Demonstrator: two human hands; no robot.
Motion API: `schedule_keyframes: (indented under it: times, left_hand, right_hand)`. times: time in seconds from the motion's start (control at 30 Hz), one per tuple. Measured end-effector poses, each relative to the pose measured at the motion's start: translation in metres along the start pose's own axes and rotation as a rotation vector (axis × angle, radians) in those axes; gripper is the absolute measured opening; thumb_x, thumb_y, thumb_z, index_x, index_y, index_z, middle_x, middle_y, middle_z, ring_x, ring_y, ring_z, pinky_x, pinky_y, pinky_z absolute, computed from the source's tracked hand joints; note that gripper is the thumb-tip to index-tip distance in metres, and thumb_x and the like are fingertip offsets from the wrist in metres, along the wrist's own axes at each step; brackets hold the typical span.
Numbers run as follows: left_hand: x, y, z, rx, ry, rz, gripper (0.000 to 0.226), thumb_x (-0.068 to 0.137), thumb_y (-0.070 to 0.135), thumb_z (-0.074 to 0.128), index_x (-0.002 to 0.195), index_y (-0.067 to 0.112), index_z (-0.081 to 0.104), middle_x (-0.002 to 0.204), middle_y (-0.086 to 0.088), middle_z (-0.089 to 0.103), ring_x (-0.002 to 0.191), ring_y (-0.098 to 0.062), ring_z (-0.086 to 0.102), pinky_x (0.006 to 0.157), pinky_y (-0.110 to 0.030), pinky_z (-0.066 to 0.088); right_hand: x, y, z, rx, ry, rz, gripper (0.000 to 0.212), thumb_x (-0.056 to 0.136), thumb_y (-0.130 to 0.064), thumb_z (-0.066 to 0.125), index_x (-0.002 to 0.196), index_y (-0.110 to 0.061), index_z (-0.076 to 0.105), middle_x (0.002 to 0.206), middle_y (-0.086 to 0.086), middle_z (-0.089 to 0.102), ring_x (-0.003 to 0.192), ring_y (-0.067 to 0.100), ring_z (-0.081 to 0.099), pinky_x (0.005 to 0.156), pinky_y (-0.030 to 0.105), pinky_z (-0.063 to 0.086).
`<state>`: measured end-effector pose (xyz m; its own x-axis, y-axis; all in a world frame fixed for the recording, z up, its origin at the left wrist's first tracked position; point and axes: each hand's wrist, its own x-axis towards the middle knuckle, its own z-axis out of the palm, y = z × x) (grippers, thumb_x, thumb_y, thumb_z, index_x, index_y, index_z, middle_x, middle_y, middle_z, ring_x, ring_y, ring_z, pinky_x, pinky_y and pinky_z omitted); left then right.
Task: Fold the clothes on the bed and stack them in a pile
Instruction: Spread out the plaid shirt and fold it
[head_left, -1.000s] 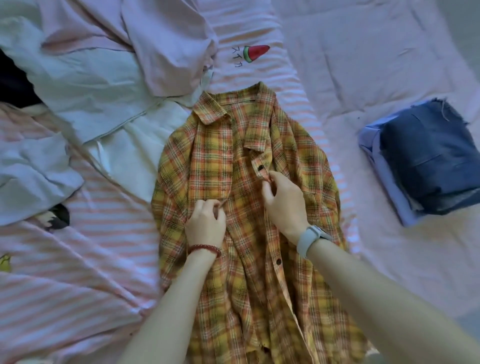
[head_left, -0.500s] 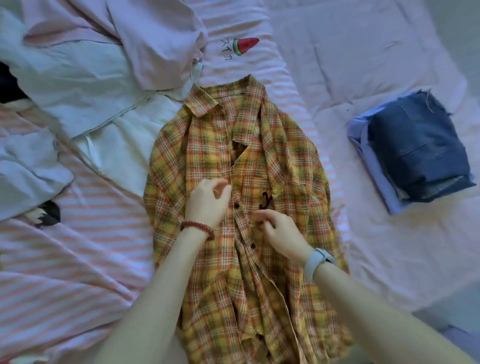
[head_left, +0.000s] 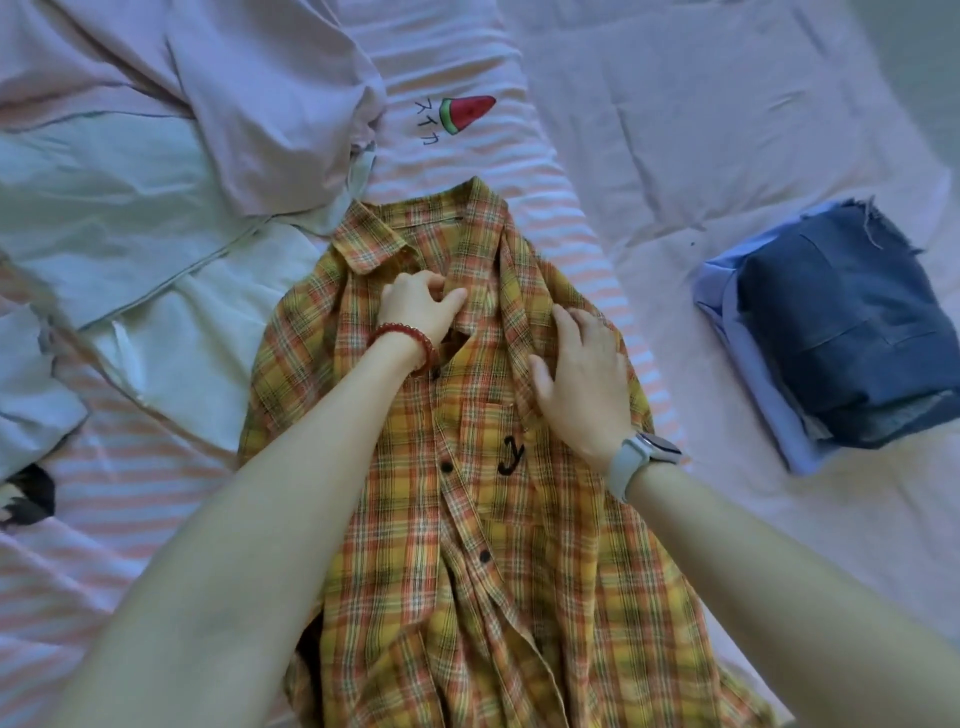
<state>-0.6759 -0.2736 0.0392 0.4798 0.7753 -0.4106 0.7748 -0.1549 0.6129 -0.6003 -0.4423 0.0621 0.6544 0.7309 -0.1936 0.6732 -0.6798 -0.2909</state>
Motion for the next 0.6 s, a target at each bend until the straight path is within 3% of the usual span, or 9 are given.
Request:
schedule_keyframes:
  times: [0.07, 0.17, 0.27, 0.33, 0.4, 0.47, 0.53, 0.6]
  left_hand:
    - [0.007, 0.002, -0.001, -0.004, 0.06, -0.001, 0.034, 0.091, 0.035, 0.055, 0.114, 0.01, 0.059, 0.118, -0.007, 0.057, 0.114, -0.024, 0.049, 0.093, -0.034, 0.043]
    - [0.015, 0.01, -0.016, -0.073, 0.207, 0.096, 0.016, 0.092, 0.025, 0.053, 0.1, 0.011, 0.056, 0.094, 0.0, 0.055, 0.09, -0.017, 0.052, 0.074, -0.025, 0.037]
    - [0.023, 0.007, -0.028, 0.004, 0.309, 0.107, 0.016, 0.093, 0.02, 0.051, 0.09, 0.005, 0.053, 0.095, -0.008, 0.06, 0.089, -0.018, 0.053, 0.074, -0.027, 0.038]
    - [0.019, 0.005, -0.026, 0.113, 0.062, -0.147, 0.033, 0.094, 0.016, 0.05, 0.065, 0.006, 0.04, 0.087, -0.017, 0.056, 0.108, -0.028, 0.054, 0.087, -0.034, 0.04]
    - [0.013, 0.009, -0.019, 0.189, -0.153, -0.358, 0.042, 0.095, 0.012, 0.047, 0.058, 0.011, 0.028, 0.067, -0.011, 0.035, 0.123, -0.034, 0.045, 0.097, -0.037, 0.036]
    - [0.016, 0.018, -0.015, 0.267, -0.105, -0.273, 0.034, 0.098, 0.018, 0.042, 0.07, -0.002, 0.041, 0.075, -0.016, 0.041, 0.122, -0.034, 0.045, 0.098, -0.038, 0.033]
    - [0.017, 0.02, -0.009, 0.294, 0.177, -0.017, 0.033, 0.098, 0.029, 0.042, 0.11, -0.001, 0.049, 0.112, -0.017, 0.052, 0.116, -0.031, 0.046, 0.098, -0.041, 0.03]
    - [0.0, 0.018, -0.003, 0.252, 0.35, 0.11, 0.038, 0.093, 0.029, 0.05, 0.121, 0.003, 0.048, 0.125, -0.014, 0.049, 0.117, -0.028, 0.045, 0.1, -0.039, 0.032]
  right_hand:
    - [0.006, 0.007, 0.001, -0.016, 0.007, 0.028, 0.044, 0.095, -0.03, 0.047, 0.133, -0.009, 0.042, 0.13, 0.01, 0.048, 0.123, 0.028, 0.039, 0.098, 0.04, 0.035]
    - [0.014, 0.014, -0.002, 0.086, 0.051, 0.073, 0.025, 0.097, -0.024, 0.043, 0.111, -0.006, 0.053, 0.108, 0.011, 0.059, 0.1, 0.032, 0.053, 0.071, 0.036, 0.039]
    - [0.024, 0.013, -0.011, 0.198, 0.141, 0.064, 0.023, 0.097, -0.018, 0.042, 0.112, -0.003, 0.053, 0.107, 0.014, 0.059, 0.089, 0.038, 0.056, 0.067, 0.04, 0.038]
    - [0.033, 0.014, -0.016, 0.206, 0.188, 0.045, 0.024, 0.097, -0.016, 0.043, 0.114, -0.003, 0.053, 0.109, 0.014, 0.058, 0.087, 0.04, 0.056, 0.066, 0.042, 0.039]
    - [0.043, 0.018, -0.02, 0.163, 0.158, 0.07, 0.025, 0.097, -0.016, 0.041, 0.116, -0.004, 0.052, 0.112, 0.014, 0.056, 0.088, 0.04, 0.056, 0.067, 0.042, 0.04]
    - [0.051, 0.025, -0.018, 0.059, 0.088, 0.106, 0.027, 0.097, -0.019, 0.04, 0.12, -0.008, 0.049, 0.117, 0.012, 0.053, 0.092, 0.04, 0.056, 0.068, 0.04, 0.039]
    - [0.055, 0.029, -0.017, 0.025, 0.039, 0.133, 0.031, 0.096, -0.021, 0.042, 0.125, -0.011, 0.046, 0.122, 0.012, 0.048, 0.098, 0.038, 0.054, 0.069, 0.038, 0.036]
    - [0.05, 0.029, -0.022, 0.118, 0.12, 0.076, 0.035, 0.092, -0.016, 0.05, 0.125, -0.008, 0.049, 0.123, 0.015, 0.047, 0.105, 0.037, 0.051, 0.077, 0.042, 0.038]
